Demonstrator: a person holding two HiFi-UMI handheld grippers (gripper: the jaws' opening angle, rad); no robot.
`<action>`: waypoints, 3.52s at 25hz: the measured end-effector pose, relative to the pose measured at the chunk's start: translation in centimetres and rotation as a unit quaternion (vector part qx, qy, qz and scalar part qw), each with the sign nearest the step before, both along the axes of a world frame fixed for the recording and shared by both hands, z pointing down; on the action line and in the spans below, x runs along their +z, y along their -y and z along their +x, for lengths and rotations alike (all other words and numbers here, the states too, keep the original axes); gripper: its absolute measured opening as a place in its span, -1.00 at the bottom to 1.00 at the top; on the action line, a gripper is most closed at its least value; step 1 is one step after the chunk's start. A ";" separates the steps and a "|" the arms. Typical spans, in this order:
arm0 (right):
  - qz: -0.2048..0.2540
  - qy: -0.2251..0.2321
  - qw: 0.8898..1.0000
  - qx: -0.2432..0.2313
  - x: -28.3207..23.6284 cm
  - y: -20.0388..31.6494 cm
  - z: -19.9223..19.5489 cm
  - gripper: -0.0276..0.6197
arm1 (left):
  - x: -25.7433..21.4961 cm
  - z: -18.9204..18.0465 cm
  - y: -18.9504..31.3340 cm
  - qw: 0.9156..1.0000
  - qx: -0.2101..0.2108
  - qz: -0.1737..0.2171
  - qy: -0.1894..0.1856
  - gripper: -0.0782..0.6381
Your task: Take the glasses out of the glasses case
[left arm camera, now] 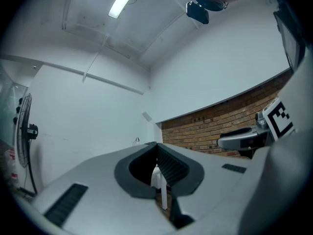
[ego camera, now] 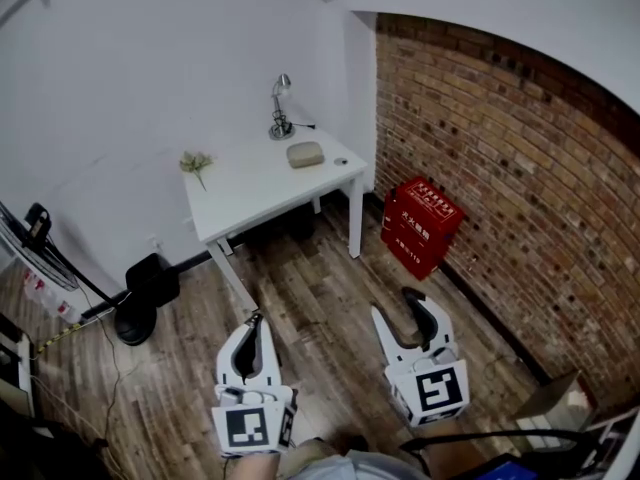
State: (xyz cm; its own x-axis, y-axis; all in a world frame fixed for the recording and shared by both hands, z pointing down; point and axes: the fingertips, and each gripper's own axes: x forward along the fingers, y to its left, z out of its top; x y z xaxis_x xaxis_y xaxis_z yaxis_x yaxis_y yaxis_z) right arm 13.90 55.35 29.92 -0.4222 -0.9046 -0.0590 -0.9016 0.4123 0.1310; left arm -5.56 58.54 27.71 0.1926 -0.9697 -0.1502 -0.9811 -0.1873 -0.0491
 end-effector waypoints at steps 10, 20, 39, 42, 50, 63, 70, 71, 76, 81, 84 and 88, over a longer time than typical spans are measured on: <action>-0.025 -0.004 1.000 -0.009 2.3 5.3 0.2 -0.25 | 2.5 -0.7 4.6 0.999 -0.015 -0.030 -0.001 -0.76; -0.039 -0.003 0.999 -0.002 4.3 19.6 -3.1 -0.22 | 3.8 -4.2 19.3 0.999 -0.012 -0.042 -0.003 -0.76; 0.004 -0.012 0.999 0.029 0.3 38.6 -7.3 -0.23 | 1.4 -9.5 39.0 1.000 0.010 -0.019 -0.002 -0.76; -0.001 -0.012 0.999 0.030 0.7 40.0 -7.0 -0.23 | 2.4 -8.8 40.4 0.999 0.014 -0.033 0.000 -0.76; -0.016 -0.003 0.999 0.029 2.8 45.3 -5.3 -0.23 | 4.4 -6.8 45.7 0.998 0.016 -0.053 0.010 -0.76; -0.065 0.018 0.998 -0.014 6.6 63.0 -1.0 -0.24 | 6.2 -2.6 61.7 0.994 -0.017 -0.096 0.055 -0.76; -0.048 0.021 0.996 -0.072 4.7 72.0 -2.6 -0.24 | 4.2 -2.5 68.5 0.993 -0.054 -0.081 0.063 -0.76; -0.045 0.019 0.996 -0.081 4.4 72.9 -3.0 -0.24 | 3.9 -2.7 69.1 0.993 -0.061 -0.077 0.061 -0.76; -0.028 0.008 0.992 -0.119 2.3 76.6 -5.5 -0.25 | 1.9 -4.9 71.0 0.993 -0.094 -0.055 0.053 -0.76; -0.012 -0.001 0.990 -0.142 0.8 79.3 -7.9 -0.25 | 1.9 -7.2 72.5 0.990 -0.119 -0.052 0.045 -0.76; -0.014 -0.009 0.989 -0.150 1.1 80.5 -9.3 -0.25 | 2.3 -8.5 73.5 0.990 -0.123 -0.055 0.040 -0.76; -0.025 -0.027 0.987 -0.154 2.4 82.5 -11.3 -0.25 | 3.0 -10.3 75.4 0.990 -0.122 -0.057 0.028 -0.76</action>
